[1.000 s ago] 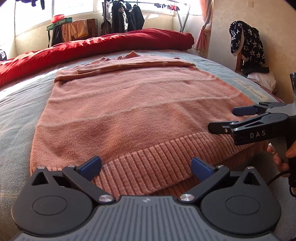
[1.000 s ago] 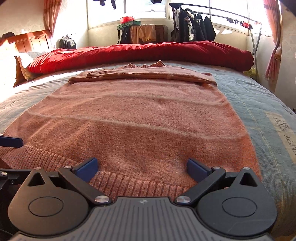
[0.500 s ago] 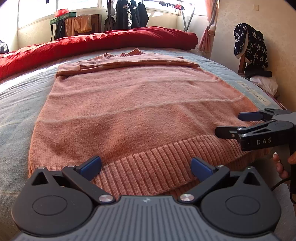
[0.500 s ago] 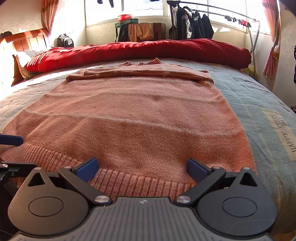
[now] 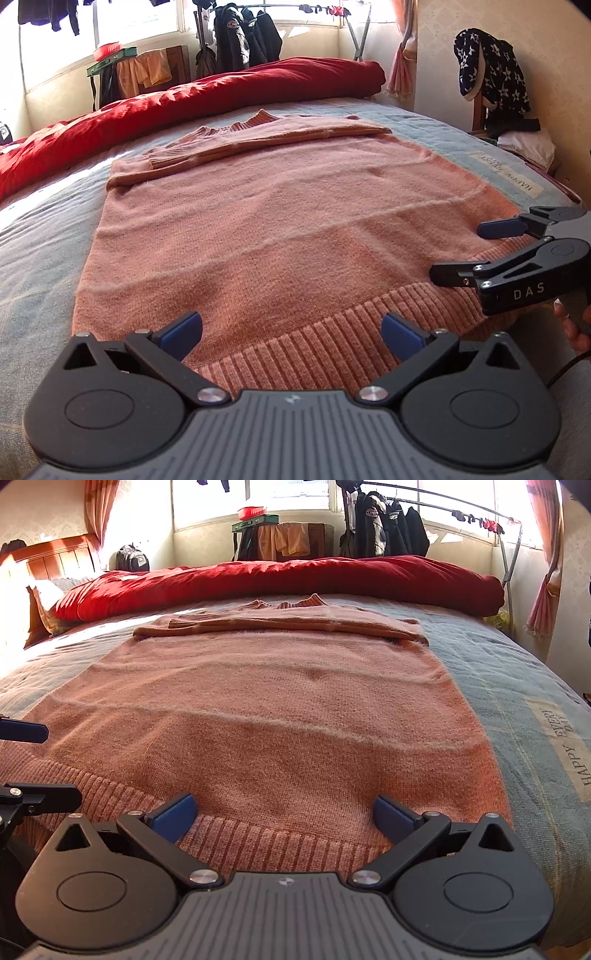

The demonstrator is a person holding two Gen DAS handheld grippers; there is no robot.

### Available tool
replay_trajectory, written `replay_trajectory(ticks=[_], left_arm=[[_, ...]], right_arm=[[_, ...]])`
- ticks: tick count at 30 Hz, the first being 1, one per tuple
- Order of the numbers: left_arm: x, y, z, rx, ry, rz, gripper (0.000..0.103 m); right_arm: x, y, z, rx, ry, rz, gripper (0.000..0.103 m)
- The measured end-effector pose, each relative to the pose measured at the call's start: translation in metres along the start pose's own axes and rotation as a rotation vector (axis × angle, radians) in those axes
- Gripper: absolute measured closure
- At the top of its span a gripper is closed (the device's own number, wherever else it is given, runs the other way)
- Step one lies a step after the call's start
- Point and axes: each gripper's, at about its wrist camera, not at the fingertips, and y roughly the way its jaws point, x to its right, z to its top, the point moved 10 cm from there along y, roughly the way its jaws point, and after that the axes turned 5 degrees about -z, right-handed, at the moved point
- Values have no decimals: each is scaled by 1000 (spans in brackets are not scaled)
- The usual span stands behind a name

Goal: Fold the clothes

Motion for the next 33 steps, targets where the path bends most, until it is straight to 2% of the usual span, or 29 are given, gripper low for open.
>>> replay_trajectory(ticks=[3, 14, 19, 23, 28, 33], left_arm=[[-4, 3, -6, 6, -48, -16, 1], [-5, -2, -11, 12, -58, -8, 0], [-6, -2, -12, 13, -65, -8, 1], [-6, -2, -12, 12, -67, -5, 1], [-5, -4, -11, 20, -40, -16, 1], [4, -15, -6, 44, 78, 11, 1]], right_arm=[[0, -1, -1, -1, -6, 2, 0], [0, -12, -3, -34, -43, -21, 0], [5, -28, -3, -13, -41, 33, 0], [23, -29, -11, -14, -2, 29, 0], [48, -40, -22, -8, 20, 11, 0], [59, -62, -21, 15, 22, 1, 0]])
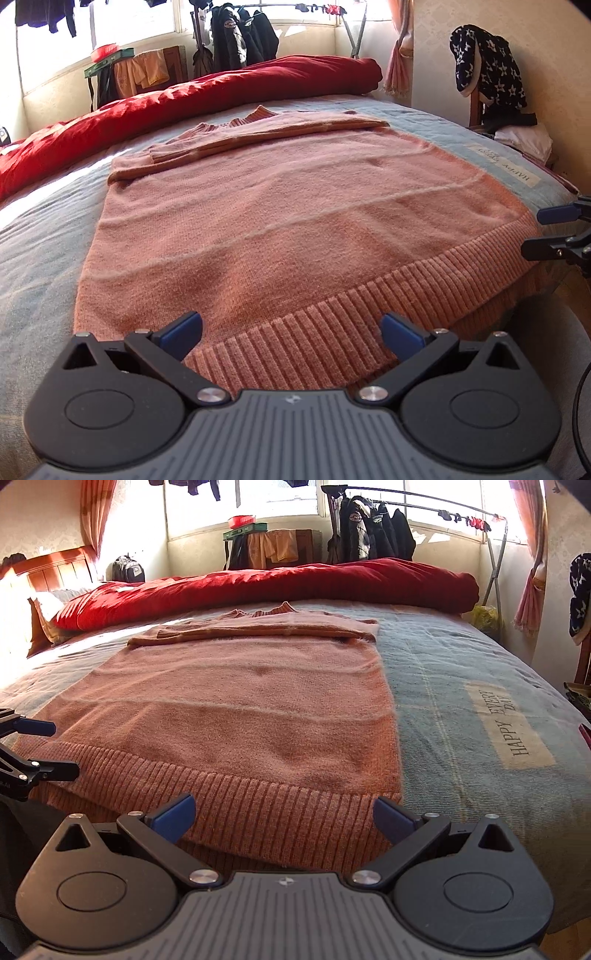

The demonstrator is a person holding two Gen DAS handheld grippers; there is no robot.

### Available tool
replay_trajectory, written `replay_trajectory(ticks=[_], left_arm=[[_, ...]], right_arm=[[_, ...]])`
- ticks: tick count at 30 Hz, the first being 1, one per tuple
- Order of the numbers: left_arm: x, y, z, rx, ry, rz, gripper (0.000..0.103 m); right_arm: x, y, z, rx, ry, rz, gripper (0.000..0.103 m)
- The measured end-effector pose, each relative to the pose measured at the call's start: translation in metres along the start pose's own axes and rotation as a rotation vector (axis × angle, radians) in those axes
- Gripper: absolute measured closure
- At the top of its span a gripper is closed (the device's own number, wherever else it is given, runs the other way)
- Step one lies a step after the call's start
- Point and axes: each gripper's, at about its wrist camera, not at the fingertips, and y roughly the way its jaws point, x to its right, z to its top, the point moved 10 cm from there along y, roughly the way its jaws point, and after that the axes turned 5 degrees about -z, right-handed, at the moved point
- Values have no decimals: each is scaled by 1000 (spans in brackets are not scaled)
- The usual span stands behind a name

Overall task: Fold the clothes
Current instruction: 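Move both open tools down to the ribbed hem of the sweater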

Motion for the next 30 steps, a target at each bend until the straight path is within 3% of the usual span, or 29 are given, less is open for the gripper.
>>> replay_trajectory(ticks=[7, 18, 25, 30], left_arm=[[31, -8, 3, 21, 256, 48, 1], [67, 7, -12, -5, 389, 91, 1], [70, 15, -14, -22, 542, 169, 1], [68, 19, -20, -30, 579, 203, 1]], right_arm=[[-9, -4, 3, 5, -30, -7, 0], [-16, 4, -18, -80, 4, -6, 0], [-16, 1, -20, -82, 16, 9, 0], [-18, 0, -17, -78, 31, 14, 0]])
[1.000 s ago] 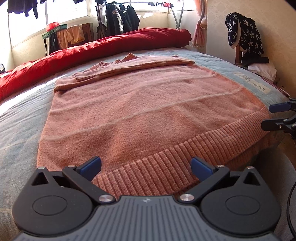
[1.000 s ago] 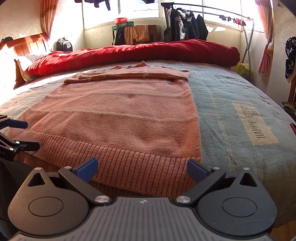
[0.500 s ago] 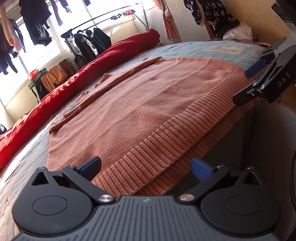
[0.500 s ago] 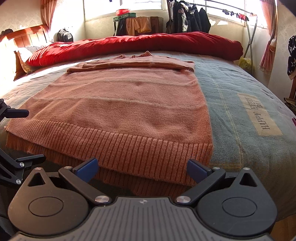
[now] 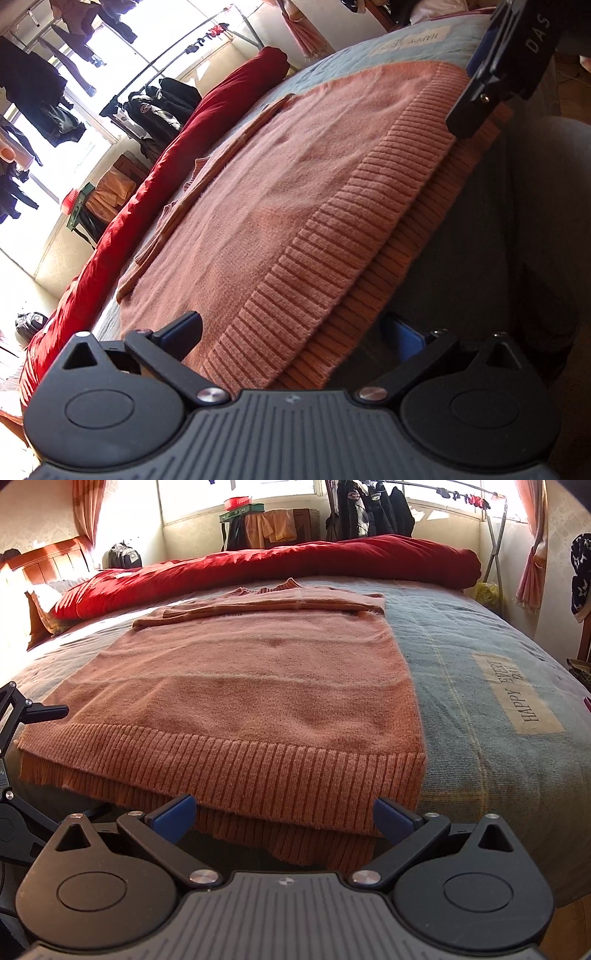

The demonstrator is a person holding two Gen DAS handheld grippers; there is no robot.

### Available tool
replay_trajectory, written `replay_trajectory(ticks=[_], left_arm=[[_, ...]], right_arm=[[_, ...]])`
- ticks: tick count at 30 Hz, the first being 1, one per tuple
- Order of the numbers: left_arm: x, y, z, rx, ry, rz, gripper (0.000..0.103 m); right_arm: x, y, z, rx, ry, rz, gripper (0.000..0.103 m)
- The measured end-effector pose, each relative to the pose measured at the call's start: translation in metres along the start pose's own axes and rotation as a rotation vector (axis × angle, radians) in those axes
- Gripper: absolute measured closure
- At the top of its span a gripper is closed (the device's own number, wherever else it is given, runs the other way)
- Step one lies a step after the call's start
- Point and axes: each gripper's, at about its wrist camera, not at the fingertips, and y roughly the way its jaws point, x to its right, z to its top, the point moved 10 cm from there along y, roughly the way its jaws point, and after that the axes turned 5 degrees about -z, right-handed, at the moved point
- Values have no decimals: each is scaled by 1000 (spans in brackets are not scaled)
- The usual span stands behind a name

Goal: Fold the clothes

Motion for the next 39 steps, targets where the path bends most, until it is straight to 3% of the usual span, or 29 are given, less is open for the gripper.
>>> replay_trajectory(ticks=[8, 14, 28, 32, 39], left_arm=[[-8, -10, 7, 32, 18, 39, 1], [-24, -22, 16, 69, -35, 44, 1], [-50, -24, 22, 88, -143, 14, 1], [-52, -25, 23, 92, -143, 14, 1], [-56, -25, 25, 98, -138, 13, 1]], right_arm=[[-3, -6, 4, 20, -30, -10, 0], [-11, -10, 7, 45, -80, -11, 0], [-84, -4, 22, 131, -453, 20, 0], [-99, 2, 17, 120, -490, 46, 0], [-105, 25, 8, 92, -532, 15, 0]])
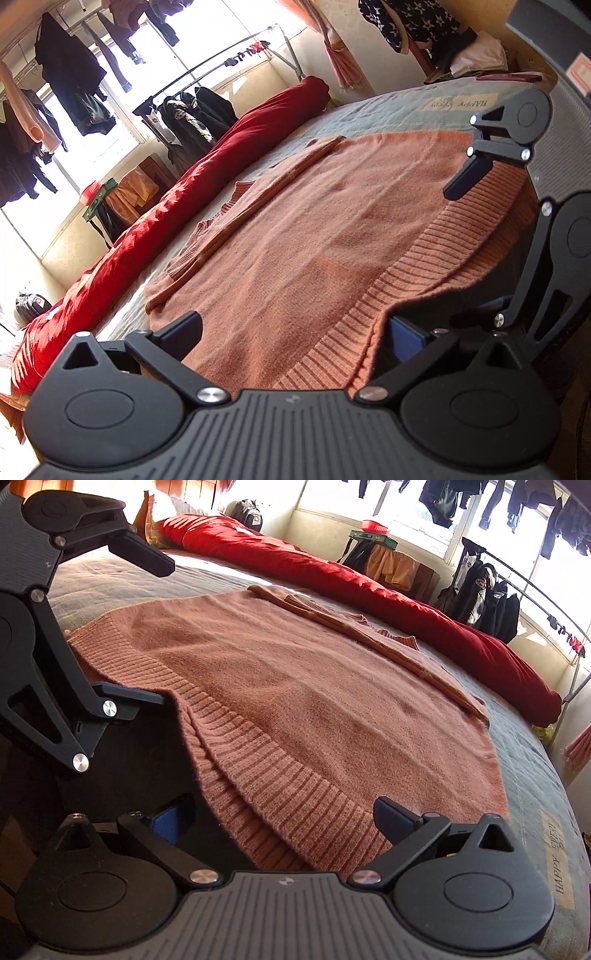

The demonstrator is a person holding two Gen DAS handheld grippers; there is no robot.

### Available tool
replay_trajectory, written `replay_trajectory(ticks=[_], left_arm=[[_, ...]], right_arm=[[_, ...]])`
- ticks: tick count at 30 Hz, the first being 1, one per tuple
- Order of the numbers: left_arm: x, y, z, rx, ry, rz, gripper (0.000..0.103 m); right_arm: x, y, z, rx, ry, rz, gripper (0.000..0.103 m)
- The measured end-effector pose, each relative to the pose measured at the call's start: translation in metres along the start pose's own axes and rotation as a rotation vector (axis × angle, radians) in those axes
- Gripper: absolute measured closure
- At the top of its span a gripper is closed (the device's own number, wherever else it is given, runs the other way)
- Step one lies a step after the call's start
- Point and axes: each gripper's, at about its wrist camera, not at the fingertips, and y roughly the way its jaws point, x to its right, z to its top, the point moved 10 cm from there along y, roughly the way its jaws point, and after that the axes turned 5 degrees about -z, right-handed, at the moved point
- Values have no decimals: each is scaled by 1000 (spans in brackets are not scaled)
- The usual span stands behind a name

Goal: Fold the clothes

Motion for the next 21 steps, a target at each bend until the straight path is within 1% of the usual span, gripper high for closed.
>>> replay_trajectory(ticks=[2, 7, 10, 13, 16, 21], left_arm=[[-1, 0, 1, 3, -1, 1, 1], [-1, 0, 1, 1, -5, -1, 1], [0, 0, 0, -1, -2, -2, 1], [2, 0, -1, -6, -4, -4, 1], [2, 1, -2, -8, -9, -6, 1], [4, 4, -4, -21, -4, -14, 1]], right_arm=[[-2, 7, -2, -11, -17, -13, 0], [-3, 13, 2, 14, -33, -39, 0], [1, 14, 5, 25, -1, -43, 0], [10, 10, 10, 53, 37, -78, 0], [20, 4, 16, 79, 72, -96, 0], [26, -4, 24, 102, 74, -109, 0]])
